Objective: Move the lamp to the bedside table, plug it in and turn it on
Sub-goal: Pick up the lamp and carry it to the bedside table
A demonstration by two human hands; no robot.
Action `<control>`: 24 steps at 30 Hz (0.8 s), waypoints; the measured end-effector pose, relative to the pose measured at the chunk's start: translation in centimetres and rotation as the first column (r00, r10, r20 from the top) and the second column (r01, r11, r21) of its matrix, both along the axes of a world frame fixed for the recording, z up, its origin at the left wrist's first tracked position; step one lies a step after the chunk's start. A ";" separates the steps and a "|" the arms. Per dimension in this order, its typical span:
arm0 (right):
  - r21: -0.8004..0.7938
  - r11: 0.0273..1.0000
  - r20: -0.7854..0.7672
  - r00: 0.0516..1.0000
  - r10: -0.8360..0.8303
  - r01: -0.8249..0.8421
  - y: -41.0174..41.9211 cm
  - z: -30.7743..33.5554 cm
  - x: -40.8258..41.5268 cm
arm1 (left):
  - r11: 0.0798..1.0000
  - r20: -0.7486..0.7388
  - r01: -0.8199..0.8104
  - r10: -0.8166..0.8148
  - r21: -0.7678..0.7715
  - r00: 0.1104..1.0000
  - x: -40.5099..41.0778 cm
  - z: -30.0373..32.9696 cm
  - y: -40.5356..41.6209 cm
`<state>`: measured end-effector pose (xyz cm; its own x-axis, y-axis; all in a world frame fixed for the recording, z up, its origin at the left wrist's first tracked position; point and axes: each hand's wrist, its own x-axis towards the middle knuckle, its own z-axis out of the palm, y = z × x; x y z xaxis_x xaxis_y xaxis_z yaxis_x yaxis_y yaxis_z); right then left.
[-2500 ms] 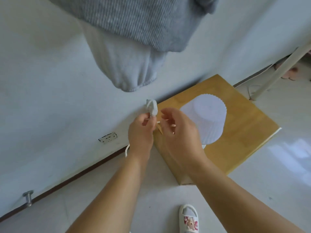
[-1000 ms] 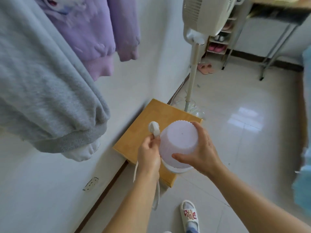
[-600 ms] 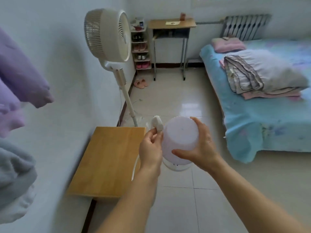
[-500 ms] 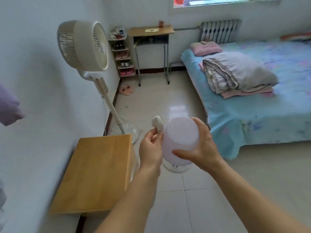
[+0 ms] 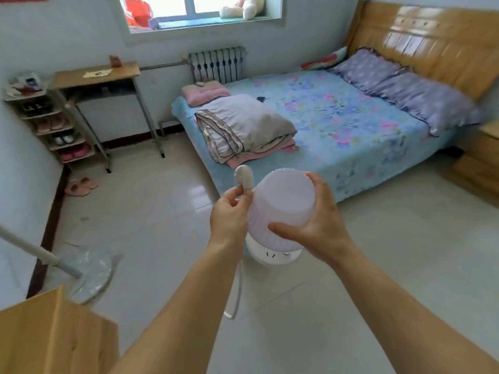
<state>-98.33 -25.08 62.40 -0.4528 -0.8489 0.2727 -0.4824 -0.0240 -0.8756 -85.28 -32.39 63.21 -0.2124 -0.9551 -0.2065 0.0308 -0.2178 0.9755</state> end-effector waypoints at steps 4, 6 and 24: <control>-0.005 0.994 -0.025 0.993 -0.113 0.113 1.9 0.8 -8.5 | 0.993 0.021 0.120 -0.120 -0.001 0.993 -9.5 0.6 0.0; -0.012 0.983 -0.036 0.982 -0.184 0.184 2.6 0.8 -11.8 | 0.982 0.036 0.187 -0.187 -0.008 0.982 -13.6 0.6 -0.1; 0.034 0.734 -0.035 0.735 -0.677 0.678 -0.1 0.0 -44.3 | 0.715 0.135 0.698 -0.688 -0.041 0.713 -53.5 -0.9 -7.6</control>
<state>-142.61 -25.14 62.37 -0.9076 -0.3297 0.2598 -0.3734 0.3516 -0.8584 -138.79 -39.97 62.34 -0.8040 -0.5620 -0.1943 -0.1968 -0.0568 0.9788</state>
